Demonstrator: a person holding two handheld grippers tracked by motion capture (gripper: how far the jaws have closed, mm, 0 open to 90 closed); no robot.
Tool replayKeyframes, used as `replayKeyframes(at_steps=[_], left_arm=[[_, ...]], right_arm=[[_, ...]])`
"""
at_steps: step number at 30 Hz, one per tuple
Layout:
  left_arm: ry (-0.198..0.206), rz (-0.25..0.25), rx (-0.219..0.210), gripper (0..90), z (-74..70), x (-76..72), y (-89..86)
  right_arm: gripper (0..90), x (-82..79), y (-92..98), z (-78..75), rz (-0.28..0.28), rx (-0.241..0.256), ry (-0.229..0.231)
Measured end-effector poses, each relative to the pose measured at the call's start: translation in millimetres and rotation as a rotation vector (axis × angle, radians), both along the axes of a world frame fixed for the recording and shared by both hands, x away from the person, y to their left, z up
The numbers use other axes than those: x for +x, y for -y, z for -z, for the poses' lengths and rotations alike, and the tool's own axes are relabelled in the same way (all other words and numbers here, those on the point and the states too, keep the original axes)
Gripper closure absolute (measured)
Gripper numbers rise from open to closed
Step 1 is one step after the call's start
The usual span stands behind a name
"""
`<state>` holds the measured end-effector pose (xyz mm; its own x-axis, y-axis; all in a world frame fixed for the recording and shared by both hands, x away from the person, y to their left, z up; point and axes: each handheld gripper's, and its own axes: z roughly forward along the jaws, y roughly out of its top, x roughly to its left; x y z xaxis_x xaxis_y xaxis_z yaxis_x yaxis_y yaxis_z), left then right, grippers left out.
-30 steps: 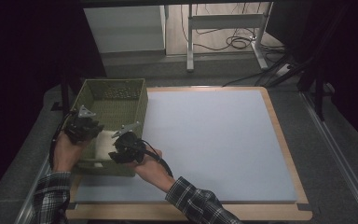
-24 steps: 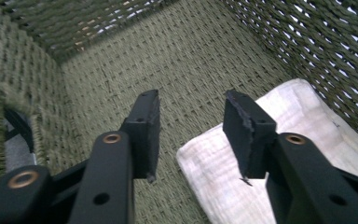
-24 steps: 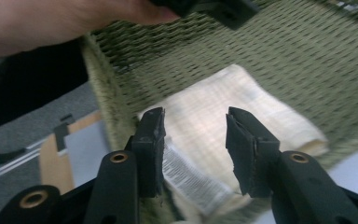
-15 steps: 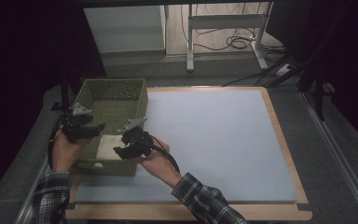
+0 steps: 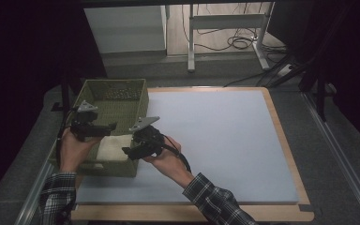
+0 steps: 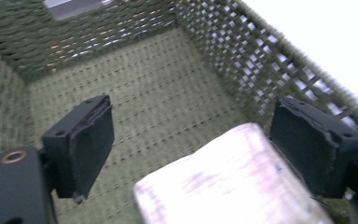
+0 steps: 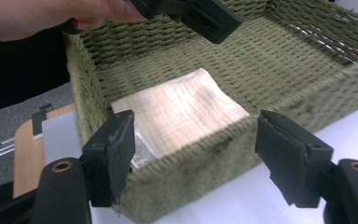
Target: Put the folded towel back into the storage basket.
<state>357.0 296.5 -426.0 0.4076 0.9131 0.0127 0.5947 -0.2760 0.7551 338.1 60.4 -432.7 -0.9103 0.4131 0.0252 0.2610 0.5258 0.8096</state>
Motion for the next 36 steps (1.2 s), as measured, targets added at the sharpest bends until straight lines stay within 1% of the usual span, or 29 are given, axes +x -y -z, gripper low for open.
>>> replayKeyframes(at_steps=[1, 2, 3, 5, 8, 10, 11, 12, 15, 16, 17, 19, 21, 25, 26, 29, 31, 33, 35, 36], left_arm=[[0.000, 0.000, 0.000, 11.1, 0.0, 0.0, 0.0], [0.000, 0.008, -0.022, 10.7, -0.5, 0.4, 2.9], [0.000, 0.008, -0.022, 10.2, -0.5, 0.4, 2.9], [0.000, 0.019, -0.046, 8.7, -1.2, 0.6, 7.2], [0.000, 0.025, -0.058, 7.8, -2.4, 0.6, 10.1], [0.003, 0.033, -0.070, 6.2, -3.8, 0.5, 11.9], [0.005, 0.035, -0.083, 6.2, -4.5, 0.4, 13.1], [0.006, 0.037, -0.095, 5.4, -5.3, 0.4, 14.4], [0.009, 0.049, -0.120, 4.9, -8.0, 0.3, 18.0], [0.007, 0.065, -0.130, 3.8, -8.8, 0.6, 21.2], [0.007, 0.065, -0.130, 3.8, -8.8, 0.6, 21.2], [0.004, 0.077, -0.124, 3.4, -9.9, 1.0, 27.8], [0.004, 0.080, -0.124, 3.1, -10.1, 1.2, 30.1], [0.005, 0.097, -0.139, 2.4, -11.1, 1.9, 40.9], [0.005, 0.097, -0.139, 2.3, -11.1, 1.9, 40.9], [0.013, 0.114, -0.150, 2.2, -11.8, 1.9, 49.7], [0.014, 0.118, -0.148, 2.0, -12.2, 1.9, 51.9], [0.020, 0.125, -0.152, 1.9, -12.6, 1.7, 56.6], [0.024, 0.137, -0.146, 1.7, -13.4, 1.7, 61.1], [0.023, 0.145, -0.136, 1.6, -14.6, 1.6, 65.8]], right_arm=[[28.2, 0.0, 0.0, 0.0, 0.000, 0.000, 0.000], [27.0, 0.8, 5.0, 0.1, 0.002, 0.005, 0.002], [27.0, 0.8, 5.0, 0.1, 0.002, 0.005, 0.002], [25.0, 1.3, 12.1, 0.8, -0.002, 0.007, -0.002], [23.8, 0.9, 16.7, 1.4, 0.000, 0.004, 0.012], [22.2, 1.1, 23.4, 2.4, 0.000, -0.003, 0.019], [22.2, 1.1, 23.4, 2.4, 0.000, -0.003, 0.019], [21.2, 1.9, 28.2, 2.7, 0.000, -0.001, 0.012], [19.8, 2.6, 32.9, 3.2, 0.004, 0.006, 0.007], [18.7, 3.0, 37.7, 3.6, 0.003, 0.005, 0.006], [18.7, 3.0, 37.7, 3.6, 0.003, 0.005, 0.006], [16.4, 3.3, 44.7, 4.6, -0.005, 0.011, -0.002], [15.5, 3.2, 46.9, 4.9, -0.005, 0.009, -0.004], [11.9, 2.3, 57.9, 7.1, -0.013, -0.002, -0.011], [11.9, 2.3, 57.9, 7.1, -0.013, -0.002, -0.011], [10.8, 2.5, 68.1, 8.2, -0.012, -0.002, -0.019], [10.7, 2.6, 70.7, 8.4, -0.011, 0.001, -0.020], [10.4, 2.4, 78.2, 8.4, -0.004, -0.003, -0.021], [10.2, 2.3, 80.7, 8.5, -0.002, -0.005, -0.022], [10.0, 2.6, 85.8, 8.9, 0.004, -0.009, -0.023]])
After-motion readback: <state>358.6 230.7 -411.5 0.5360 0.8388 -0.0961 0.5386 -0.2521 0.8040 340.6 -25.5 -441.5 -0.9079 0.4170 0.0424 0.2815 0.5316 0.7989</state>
